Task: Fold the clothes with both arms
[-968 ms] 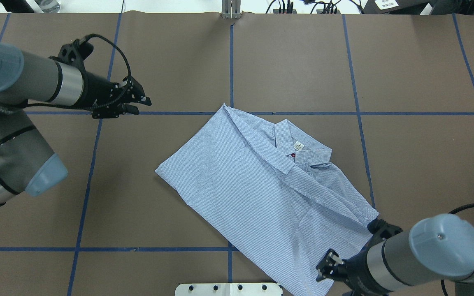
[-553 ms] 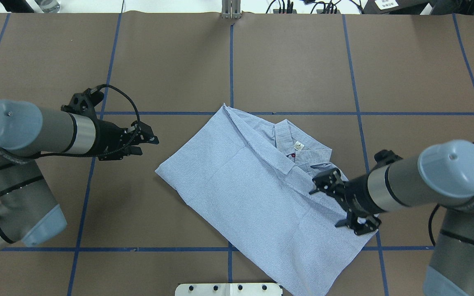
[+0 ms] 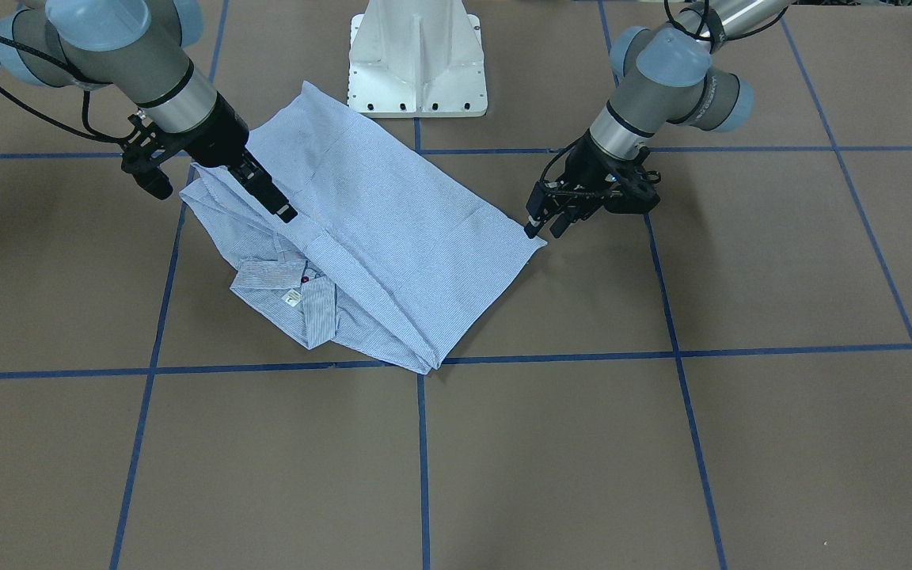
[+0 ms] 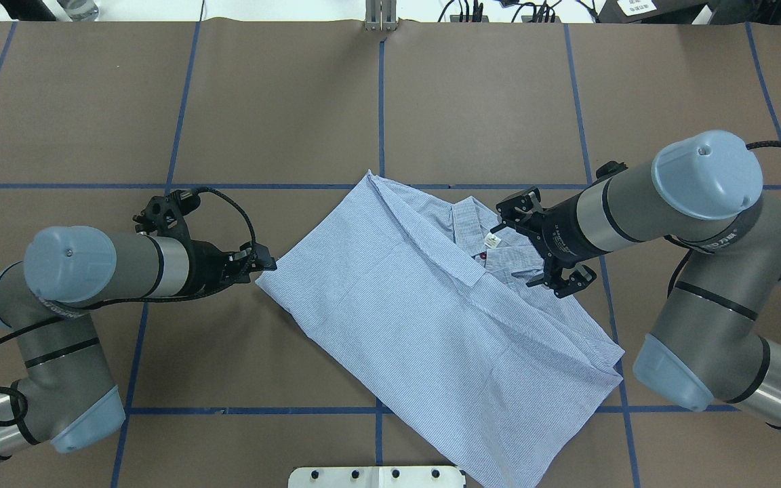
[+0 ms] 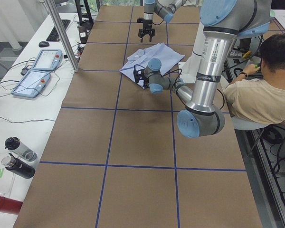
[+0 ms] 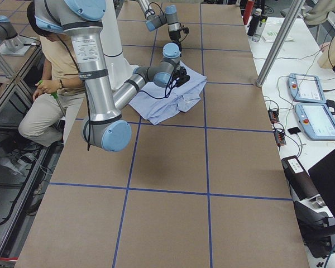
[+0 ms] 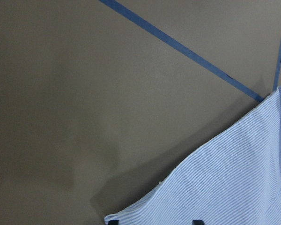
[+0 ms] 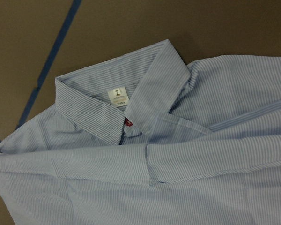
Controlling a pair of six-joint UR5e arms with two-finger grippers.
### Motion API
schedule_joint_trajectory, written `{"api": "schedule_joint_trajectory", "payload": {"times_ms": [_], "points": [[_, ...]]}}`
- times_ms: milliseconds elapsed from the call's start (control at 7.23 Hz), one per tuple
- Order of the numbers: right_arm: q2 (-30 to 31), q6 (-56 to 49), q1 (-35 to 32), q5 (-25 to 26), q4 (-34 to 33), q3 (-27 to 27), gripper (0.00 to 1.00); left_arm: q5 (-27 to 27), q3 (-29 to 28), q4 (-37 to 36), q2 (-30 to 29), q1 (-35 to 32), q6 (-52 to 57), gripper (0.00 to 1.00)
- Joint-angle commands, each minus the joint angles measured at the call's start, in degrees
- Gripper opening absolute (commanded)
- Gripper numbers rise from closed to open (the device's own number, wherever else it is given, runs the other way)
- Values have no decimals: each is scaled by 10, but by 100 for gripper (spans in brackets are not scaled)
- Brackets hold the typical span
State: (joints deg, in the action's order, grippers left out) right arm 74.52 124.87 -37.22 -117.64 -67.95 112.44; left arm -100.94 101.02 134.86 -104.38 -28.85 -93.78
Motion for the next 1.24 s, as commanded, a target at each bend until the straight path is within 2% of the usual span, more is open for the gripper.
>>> {"api": "schedule_joint_trajectory", "payload": {"times_ms": [0,415,968,1106], "points": [[-2,-2,-1,0,0,-3,100,38,-4,0,1,22,17,61],[-2,-4,0,0,2,-7,100,77,-24,2,-3,33,14,61],[-10,-4,-4,-8,0,-3,100,77,-44,3,-13,34,15,60],[-10,-4,-4,-8,0,-3,100,77,-45,3,-19,34,14,52]]}}
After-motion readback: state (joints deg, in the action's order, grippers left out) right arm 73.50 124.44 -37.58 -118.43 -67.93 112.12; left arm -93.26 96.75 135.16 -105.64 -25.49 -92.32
